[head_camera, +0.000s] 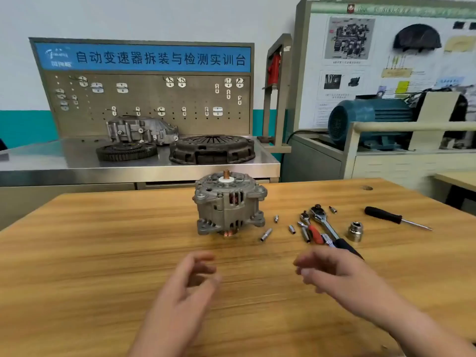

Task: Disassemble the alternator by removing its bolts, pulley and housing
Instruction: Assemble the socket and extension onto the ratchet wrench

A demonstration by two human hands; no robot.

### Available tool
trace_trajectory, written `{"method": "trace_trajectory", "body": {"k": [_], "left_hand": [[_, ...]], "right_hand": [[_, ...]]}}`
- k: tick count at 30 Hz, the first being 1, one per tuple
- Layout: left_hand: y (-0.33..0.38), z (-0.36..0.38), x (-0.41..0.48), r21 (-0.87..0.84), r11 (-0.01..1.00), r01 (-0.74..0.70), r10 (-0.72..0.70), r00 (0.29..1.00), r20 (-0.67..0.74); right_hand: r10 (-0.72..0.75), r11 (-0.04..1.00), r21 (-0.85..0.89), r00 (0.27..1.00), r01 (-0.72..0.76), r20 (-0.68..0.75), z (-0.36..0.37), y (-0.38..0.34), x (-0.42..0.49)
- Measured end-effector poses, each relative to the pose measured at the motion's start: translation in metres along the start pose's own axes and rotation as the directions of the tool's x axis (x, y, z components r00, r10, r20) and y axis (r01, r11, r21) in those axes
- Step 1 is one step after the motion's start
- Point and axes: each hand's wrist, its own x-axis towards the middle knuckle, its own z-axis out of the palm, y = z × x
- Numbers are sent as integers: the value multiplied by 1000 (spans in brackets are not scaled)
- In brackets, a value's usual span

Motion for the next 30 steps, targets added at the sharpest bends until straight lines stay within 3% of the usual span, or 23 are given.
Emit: {"method": "trace_trajectory", "body": {"k": [2, 5, 8, 12, 17, 21, 23, 26, 28, 30], "left_hand": [[5, 0, 38, 90, 994, -66, 80, 984, -161], [9, -3, 98, 122, 992, -12, 46, 959, -281], [-1, 5, 131, 145, 989, 9, 38, 947, -319], [-14, 19, 162, 35, 999, 28, -16, 954, -298], [-26, 28, 176, -90, 995, -49, 5, 902, -431], [-28, 16, 187, -206, 978, 16, -94, 922, -375], [-28, 10, 188, -228, 973, 43, -120, 934, -336], [-29, 5, 187, -200, 978, 56, -112, 953, -282], [-30, 3, 185, -202, 978, 61, -110, 963, -245], [-32, 0, 184, -198, 978, 63, -108, 968, -226]], "right_hand": [[27, 996, 88, 997, -21, -69, 4, -5, 27], [58, 984, 174, 994, -42, -89, 19, -8, 76], [112, 947, 313, 987, -72, -112, 35, -12, 119], [128, 879, 473, 985, -59, -114, 54, -13, 152], [1, 905, 420, 987, 66, -158, 70, -1, 156], [-46, 916, 393, 993, 85, -108, 62, 9, 154], [-24, 948, 315, 996, 51, -89, 53, 12, 153], [18, 999, -33, 953, -30, -303, 24, 21, 154], [115, 946, -227, 894, -231, -433, 0, 33, 157], [283, 812, -372, 861, -449, -422, -14, 45, 162]]}}
